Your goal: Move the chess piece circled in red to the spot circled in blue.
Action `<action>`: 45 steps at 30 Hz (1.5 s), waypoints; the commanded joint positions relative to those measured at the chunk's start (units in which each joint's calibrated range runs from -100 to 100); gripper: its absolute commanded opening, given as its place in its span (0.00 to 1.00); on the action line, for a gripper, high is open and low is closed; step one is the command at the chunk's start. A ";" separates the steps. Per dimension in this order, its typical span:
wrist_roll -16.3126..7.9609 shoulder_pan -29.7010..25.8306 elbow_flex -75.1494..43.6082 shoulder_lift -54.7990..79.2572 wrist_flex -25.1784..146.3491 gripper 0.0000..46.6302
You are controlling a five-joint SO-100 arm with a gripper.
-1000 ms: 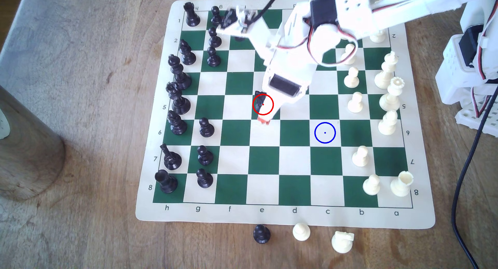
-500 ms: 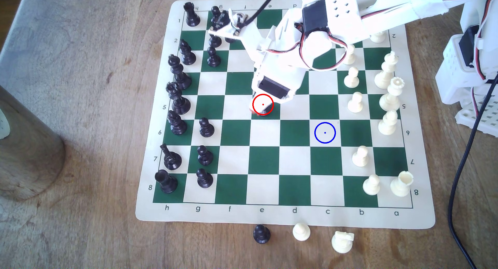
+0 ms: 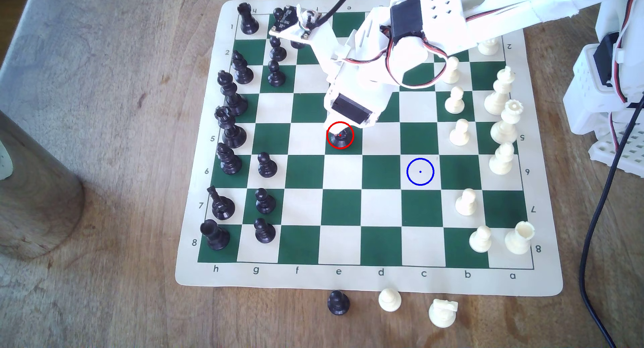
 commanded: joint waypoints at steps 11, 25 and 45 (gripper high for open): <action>-1.07 -2.65 -0.88 -23.57 9.25 0.01; -0.63 -9.92 26.59 -41.40 9.91 0.01; 0.63 -10.31 31.03 -29.51 1.23 0.01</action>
